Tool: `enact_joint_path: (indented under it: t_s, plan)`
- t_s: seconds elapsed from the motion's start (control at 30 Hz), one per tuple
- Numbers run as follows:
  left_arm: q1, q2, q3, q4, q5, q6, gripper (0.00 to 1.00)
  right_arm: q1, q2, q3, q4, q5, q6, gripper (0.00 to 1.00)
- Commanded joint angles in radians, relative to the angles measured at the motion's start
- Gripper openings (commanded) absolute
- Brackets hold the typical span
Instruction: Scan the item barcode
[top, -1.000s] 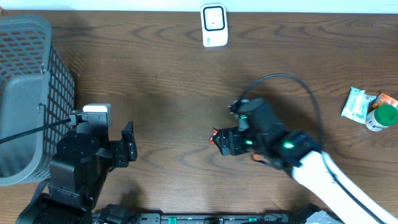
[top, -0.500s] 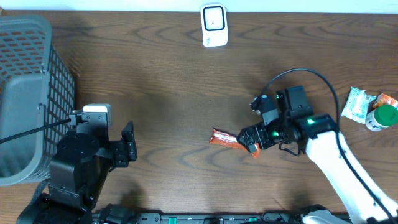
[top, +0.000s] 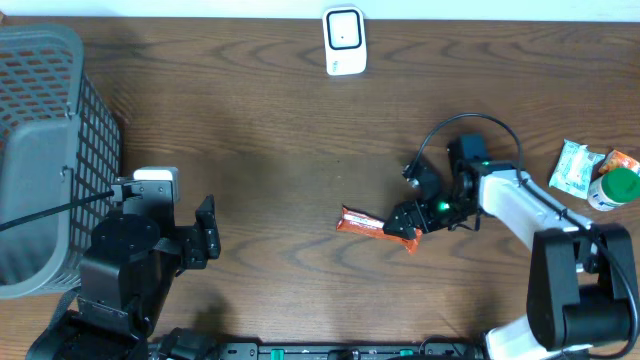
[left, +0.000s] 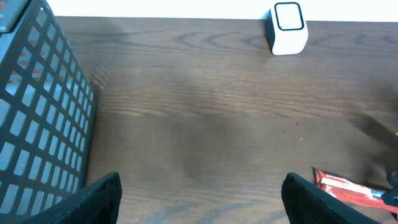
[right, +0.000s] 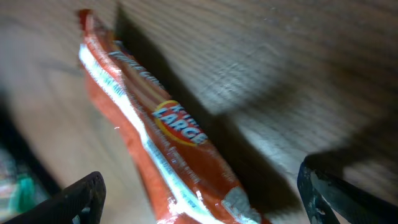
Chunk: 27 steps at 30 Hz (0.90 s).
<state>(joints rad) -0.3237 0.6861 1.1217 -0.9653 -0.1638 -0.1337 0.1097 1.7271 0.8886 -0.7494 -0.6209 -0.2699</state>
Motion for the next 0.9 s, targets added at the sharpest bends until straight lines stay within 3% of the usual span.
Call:
enact_joint_path:
  t_s: [0.0, 0.13, 0.27, 0.5, 0.57, 0.67, 0.73, 0.87]
  plan:
    - [0.000, -0.002, 0.014, 0.000, -0.009, 0.002, 0.83, -0.032, 0.076, -0.024, -0.050, -0.076, -0.093, 0.93]
    - [0.000, -0.002, 0.014, 0.000, -0.009, 0.002, 0.83, -0.045, 0.080, -0.024, -0.158, -0.087, -0.183, 0.88]
    - [0.000, -0.002, 0.014, 0.000, -0.009, 0.002, 0.83, -0.045, 0.080, -0.024, -0.159, -0.086, -0.184, 0.88]
    - [0.000, -0.002, 0.014, 0.000, -0.009, 0.002, 0.83, -0.040, 0.084, -0.024, -0.102, -0.078, -0.134, 0.99]
    - [0.000, -0.002, 0.014, 0.000, -0.009, 0.002, 0.83, -0.028, 0.092, -0.026, -0.085, -0.052, -0.119, 0.91]
    - [0.000, -0.002, 0.014, 0.000, -0.009, 0.002, 0.83, -0.006, 0.111, -0.034, -0.082, -0.018, -0.116, 0.67]
    - [0.000, -0.002, 0.014, 0.000, -0.009, 0.002, 0.83, 0.002, 0.120, -0.037, -0.080, -0.009, -0.116, 0.57]
    - [0.000, -0.002, 0.014, 0.000, -0.009, 0.002, 0.83, 0.003, 0.121, -0.037, -0.080, -0.010, -0.116, 0.54]
